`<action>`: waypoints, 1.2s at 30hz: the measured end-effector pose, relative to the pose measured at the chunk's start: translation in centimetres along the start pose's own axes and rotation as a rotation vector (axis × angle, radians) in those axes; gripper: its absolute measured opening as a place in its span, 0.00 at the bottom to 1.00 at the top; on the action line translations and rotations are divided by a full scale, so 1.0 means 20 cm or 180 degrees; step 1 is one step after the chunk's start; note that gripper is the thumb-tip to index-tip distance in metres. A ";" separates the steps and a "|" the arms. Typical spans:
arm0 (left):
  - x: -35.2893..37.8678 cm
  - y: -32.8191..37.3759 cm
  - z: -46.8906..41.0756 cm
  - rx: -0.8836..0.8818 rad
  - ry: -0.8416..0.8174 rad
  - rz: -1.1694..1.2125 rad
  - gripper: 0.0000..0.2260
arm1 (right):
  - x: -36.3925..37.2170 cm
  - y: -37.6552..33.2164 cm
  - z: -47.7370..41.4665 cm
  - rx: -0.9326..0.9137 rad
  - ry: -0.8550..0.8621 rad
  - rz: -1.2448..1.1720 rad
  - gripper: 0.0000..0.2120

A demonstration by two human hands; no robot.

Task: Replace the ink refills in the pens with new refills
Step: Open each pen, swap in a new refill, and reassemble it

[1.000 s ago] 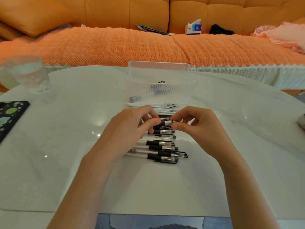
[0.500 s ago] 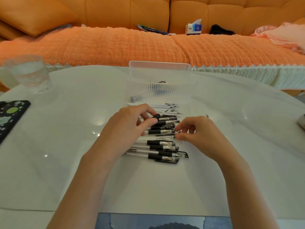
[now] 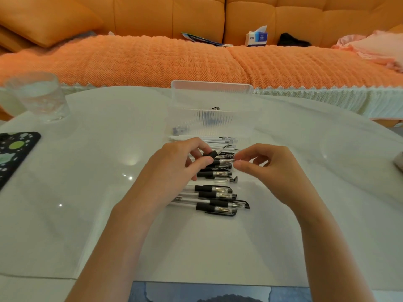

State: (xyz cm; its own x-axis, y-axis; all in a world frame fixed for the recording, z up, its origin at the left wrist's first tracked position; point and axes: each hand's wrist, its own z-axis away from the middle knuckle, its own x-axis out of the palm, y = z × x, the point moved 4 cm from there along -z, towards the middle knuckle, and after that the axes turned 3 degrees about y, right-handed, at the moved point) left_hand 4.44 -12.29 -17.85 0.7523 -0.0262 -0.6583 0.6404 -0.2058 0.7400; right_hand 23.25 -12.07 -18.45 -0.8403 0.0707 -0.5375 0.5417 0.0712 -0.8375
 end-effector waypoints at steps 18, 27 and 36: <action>0.02 0.01 0.01 0.0004 -0.0202 -0.0112 0.03 | -0.11 0.02 -0.05 0.0639 0.1091 -0.2442 0.09; 0.00 0.00 0.02 -0.0038 -0.0215 -0.0323 0.04 | -0.24 0.17 -0.12 0.0575 0.1717 -0.0312 0.11; -0.01 0.00 0.02 -0.0053 -0.0212 -0.0323 0.04 | -0.15 0.23 -0.14 0.0882 0.1243 0.0910 0.09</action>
State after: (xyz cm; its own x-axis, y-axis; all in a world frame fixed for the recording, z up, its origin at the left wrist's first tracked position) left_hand 4.19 -12.61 -17.79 0.6718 -0.0713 -0.7373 0.7156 -0.1945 0.6709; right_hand 28.22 -9.16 -20.36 -0.5619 0.4161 -0.7150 0.6768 -0.2657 -0.6865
